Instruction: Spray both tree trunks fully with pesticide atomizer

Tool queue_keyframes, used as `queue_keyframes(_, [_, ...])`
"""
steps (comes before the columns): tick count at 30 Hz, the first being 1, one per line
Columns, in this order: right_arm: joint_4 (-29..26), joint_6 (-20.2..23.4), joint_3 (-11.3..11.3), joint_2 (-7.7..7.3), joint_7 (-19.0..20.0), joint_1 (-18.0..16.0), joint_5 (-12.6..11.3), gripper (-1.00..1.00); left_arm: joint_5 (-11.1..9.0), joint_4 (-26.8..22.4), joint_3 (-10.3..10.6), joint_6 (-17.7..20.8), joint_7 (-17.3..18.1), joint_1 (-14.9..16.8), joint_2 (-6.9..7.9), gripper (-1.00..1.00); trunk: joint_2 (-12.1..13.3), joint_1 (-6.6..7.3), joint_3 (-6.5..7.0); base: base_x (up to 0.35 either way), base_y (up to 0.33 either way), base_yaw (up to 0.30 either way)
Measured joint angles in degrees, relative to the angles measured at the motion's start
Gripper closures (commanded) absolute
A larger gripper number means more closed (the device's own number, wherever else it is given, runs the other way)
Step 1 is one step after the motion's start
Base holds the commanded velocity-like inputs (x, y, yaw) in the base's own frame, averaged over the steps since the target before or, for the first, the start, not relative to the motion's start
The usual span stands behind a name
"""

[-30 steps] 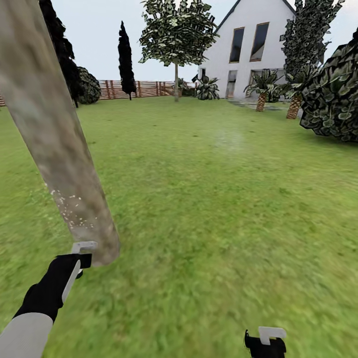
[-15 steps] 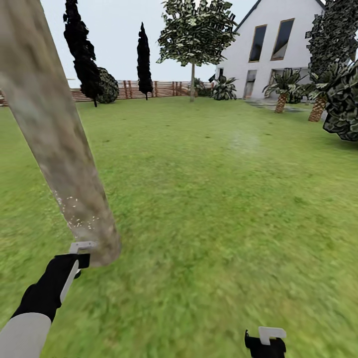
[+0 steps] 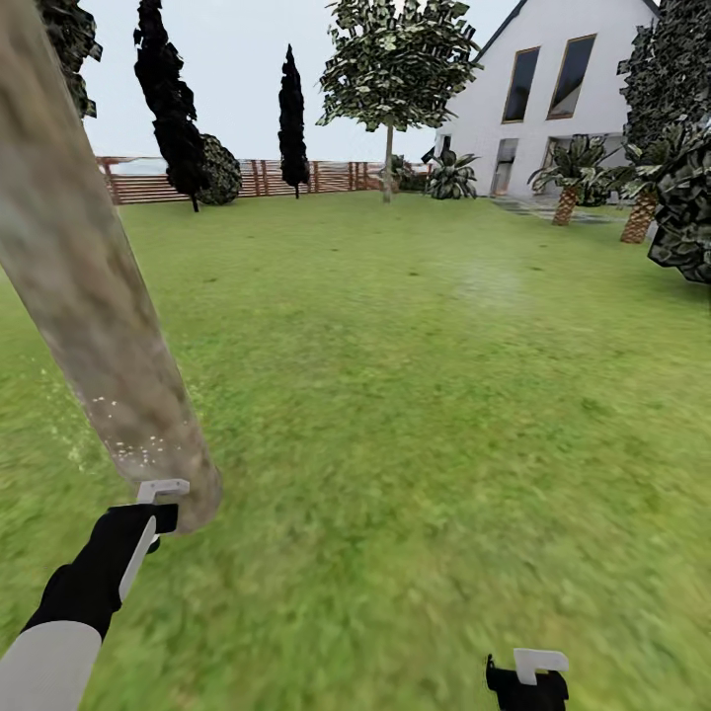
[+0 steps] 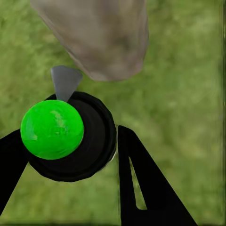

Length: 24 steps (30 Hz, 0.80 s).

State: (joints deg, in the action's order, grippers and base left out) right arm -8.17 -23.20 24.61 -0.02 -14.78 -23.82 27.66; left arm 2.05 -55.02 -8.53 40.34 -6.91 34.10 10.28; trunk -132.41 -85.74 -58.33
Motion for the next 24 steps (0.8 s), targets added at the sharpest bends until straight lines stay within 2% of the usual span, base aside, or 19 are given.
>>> queue_keyframes(4, [0.0, 0.0, 0.06, 0.04, -0.07, 0.0, -0.02, -1.0, -0.62, -0.1, 0.07, 0.03, -0.05, 0.0, -0.49, 1.0, 0.0, 0.0, 0.0, 0.0, -0.275, 0.248])
queue_keyframes(7, [-0.02, 0.0, 0.09, 0.02, -0.07, 0.0, -0.06, -1.0, -1.03, -1.29, 0.38, -0.02, -0.09, -0.01, -2.81, 1.0, 0.0, 0.0, 0.0, 0.067, -0.272, 0.275])
queue_keyframes(11, [0.0, 0.0, 0.1, -0.02, -0.07, 0.0, -0.05, -1.0, -0.7, -1.57, 0.31, 0.05, 0.06, 0.97, -3.64, 1.0, 0.0, 0.0, 0.0, 0.244, -0.176, 0.276])
queue_keyframes(13, [0.0, 0.0, 0.09, -0.01, -0.07, 0.0, -0.04, -1.0, -0.66, -1.64, 0.26, 0.11, -0.17, 1.16, -3.66, 1.0, 0.0, 0.0, 0.0, 0.31, -0.064, 0.276])
queue_keyframes(15, [0.0, 0.04, 0.09, -0.04, -0.07, 0.0, -0.05, -1.0, 0.03, -4.8, -0.32, 0.56, -0.12, 1.3, -2.95, 1.0, 0.0, 0.01, 0.01, 0.333, -0.009, 0.276])
queue_keyframes(18, [0.0, 0.02, 0.09, -0.07, -0.07, 0.0, -0.06, -1.0, 0.38, -7.45, -4.41, 1.23, 0.25, 0.92, -1.32, 1.0, 0.0, 0.0, 0.0, 0.335, -0.012, 0.276])
queue_keyframes(19, [0.0, 0.05, 0.09, -0.04, -0.07, 0.0, -0.06, -1.0, 0.12, -7.59, -4.79, 1.27, 0.3, 0.78, -0.93, 1.0, 0.0, 0.0, 0.0, 0.287, -0.123, 0.276])
queue_keyframes(21, [0.0, 0.04, 0.09, -0.06, -0.07, 0.0, 0.01, -1.0, -0.1, -7.78, -4.68, 1.38, 0.29, 0.56, -0.69, 1.0, 0.0, 0.0, 0.0, 0.141, -0.215, 0.276])
queue_keyframes(24, [0.0, 0.01, 0.09, -0.07, -0.07, 0.0, -0.02, -1.0, -0.36, -7.82, -3.96, 1.65, 0.21, 0.93, -1.29, 1.0, 0.0, 0.0, 0.0, 0.024, -0.264, 0.276])
